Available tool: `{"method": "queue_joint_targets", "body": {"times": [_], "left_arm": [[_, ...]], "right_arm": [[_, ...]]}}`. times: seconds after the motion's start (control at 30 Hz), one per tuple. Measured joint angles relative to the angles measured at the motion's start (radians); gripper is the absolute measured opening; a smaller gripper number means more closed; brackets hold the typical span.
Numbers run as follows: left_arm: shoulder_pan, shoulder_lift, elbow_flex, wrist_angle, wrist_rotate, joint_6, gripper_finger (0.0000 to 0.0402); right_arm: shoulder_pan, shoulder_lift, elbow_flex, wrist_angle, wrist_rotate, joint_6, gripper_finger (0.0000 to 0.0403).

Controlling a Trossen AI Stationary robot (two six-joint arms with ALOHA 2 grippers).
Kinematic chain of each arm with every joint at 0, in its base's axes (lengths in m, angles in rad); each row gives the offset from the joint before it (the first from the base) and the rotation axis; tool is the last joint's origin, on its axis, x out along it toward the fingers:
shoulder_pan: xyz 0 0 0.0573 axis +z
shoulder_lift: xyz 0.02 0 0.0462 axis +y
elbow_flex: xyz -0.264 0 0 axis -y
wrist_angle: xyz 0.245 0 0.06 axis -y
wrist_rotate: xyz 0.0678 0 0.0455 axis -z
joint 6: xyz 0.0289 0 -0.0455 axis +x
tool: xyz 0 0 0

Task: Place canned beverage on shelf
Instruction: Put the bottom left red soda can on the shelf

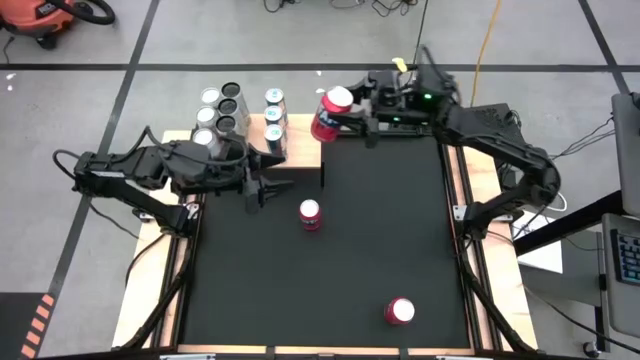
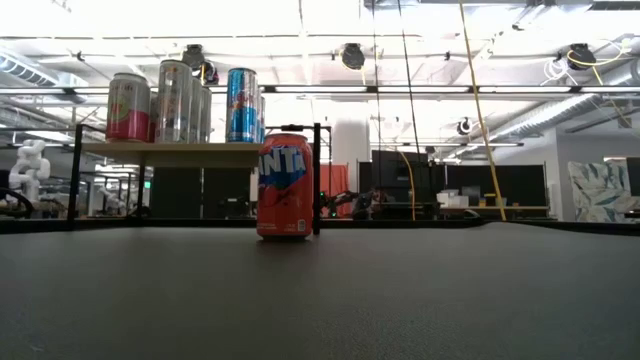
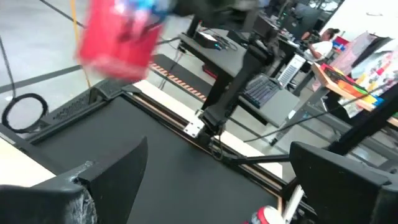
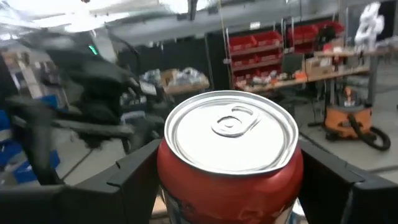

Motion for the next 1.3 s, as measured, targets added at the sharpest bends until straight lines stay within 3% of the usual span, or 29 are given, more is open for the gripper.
{"method": "queue_joint_targets", "body": {"times": [0.6,0.73,1.0,1.13,1.3], "left_arm": [[-0.190,0.044,-0.001,-0.201,-0.102,-0.305,0.0396],[-0.200,0.068,-0.001,-0.263,-0.107,-0.369,0.0396],[-0.193,0.087,-0.001,-0.304,-0.108,-0.390,0.0396],[-0.189,0.087,-0.001,-0.304,-0.129,-0.391,0.0396],[-0.191,0.087,-0.001,-0.304,-0.137,-0.394,0.0396]], "right_arm": [[-0.103,0.231,0.026,0.138,-0.111,-0.077,0.0281],[-0.141,0.320,0.172,0.071,-0.201,-0.087,0.0281],[-0.213,0.509,0.545,-0.249,-0.301,-0.235,0.0281],[-0.243,0.570,0.605,-0.289,-0.297,-0.254,0.0281],[-0.282,0.609,0.607,-0.303,-0.387,-0.182,0.0281]]}}
